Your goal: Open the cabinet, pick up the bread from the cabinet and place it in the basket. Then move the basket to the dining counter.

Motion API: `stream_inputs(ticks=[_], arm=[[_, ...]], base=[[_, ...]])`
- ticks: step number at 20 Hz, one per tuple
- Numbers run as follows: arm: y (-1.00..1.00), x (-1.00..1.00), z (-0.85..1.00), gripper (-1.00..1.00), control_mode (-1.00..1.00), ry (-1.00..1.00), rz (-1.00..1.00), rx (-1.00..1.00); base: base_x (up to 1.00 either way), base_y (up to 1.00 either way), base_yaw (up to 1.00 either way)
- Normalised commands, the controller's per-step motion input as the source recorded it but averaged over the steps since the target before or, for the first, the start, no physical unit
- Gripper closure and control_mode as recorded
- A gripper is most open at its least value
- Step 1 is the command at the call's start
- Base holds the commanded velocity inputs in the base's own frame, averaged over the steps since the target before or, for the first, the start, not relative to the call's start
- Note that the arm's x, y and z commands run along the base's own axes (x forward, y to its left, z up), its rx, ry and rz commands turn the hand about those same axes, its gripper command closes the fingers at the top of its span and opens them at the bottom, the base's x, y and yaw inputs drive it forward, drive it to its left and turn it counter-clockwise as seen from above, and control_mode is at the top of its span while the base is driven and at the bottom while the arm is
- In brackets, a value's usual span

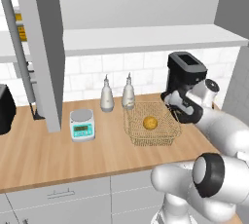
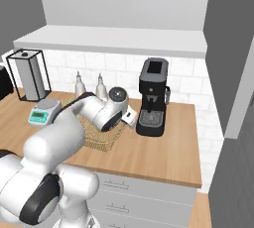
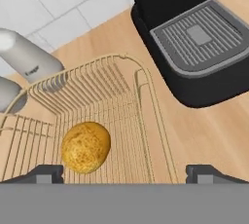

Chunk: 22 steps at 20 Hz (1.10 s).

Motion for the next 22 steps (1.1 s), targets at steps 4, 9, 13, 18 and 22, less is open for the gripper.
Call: stream_inputs(ticks=[4, 9, 13, 18, 22], arm=[[-0.47, 0.01, 0.0, -1.0, -1.0, 0.09, -0.01, 0.18], [-0.02, 0.2, -0.14, -1.0, -1.0, 0.08, 0.03, 0.06], [0.0, 0.21, -0.38, -1.0, -1.0, 0.07, 0.09, 0.01], [0.0, 0.19, -0.57, -1.0, -1.0, 0.0, 0.11, 0.0], [0.0, 0.27, -0.48, -1.0, -1.0, 0.0, 0.12, 0.0]], base=[[0.0, 0.0, 0.0], [0.0, 0.0, 0.0], [0.0, 0.0, 0.0], [0.0, 0.0, 0.0], [0.0, 0.0, 0.0]])
